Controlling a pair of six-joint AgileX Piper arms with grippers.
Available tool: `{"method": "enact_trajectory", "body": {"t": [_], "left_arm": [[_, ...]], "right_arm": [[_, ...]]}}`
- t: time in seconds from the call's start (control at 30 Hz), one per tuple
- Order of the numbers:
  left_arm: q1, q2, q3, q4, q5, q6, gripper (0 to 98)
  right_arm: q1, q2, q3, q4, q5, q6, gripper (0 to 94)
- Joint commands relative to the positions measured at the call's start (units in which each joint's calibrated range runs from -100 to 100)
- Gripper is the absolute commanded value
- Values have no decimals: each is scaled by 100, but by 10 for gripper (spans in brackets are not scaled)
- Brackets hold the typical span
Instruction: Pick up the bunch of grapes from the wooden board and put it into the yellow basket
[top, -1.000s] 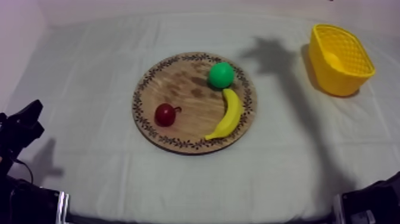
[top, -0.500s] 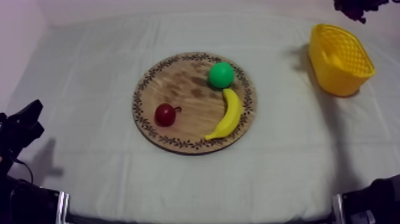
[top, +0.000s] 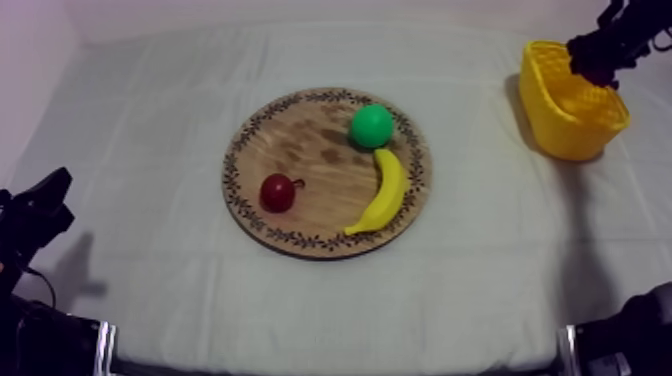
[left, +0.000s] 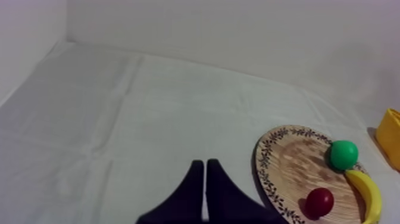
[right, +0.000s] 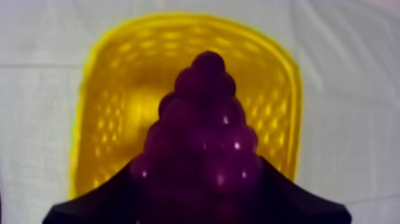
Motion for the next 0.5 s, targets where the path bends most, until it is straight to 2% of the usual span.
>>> {"method": "enact_trajectory", "body": {"t": [0.0, 0.1, 0.27, 0.47], "left_arm": [[0, 0, -3, 2, 2, -1, 1], [0, 0, -3, 2, 2, -1, 1], [0, 0, -3, 2, 2, -1, 1], [0, 0, -3, 2, 2, -1, 1]], "right_arm": [[90, 230, -23, -213, -5, 301, 494], [135, 490, -126, -344, 0, 522, 556], [74, 781, -341, -291, 25, 616, 660], [43, 762, -436, -263, -226, 603, 664]]}}
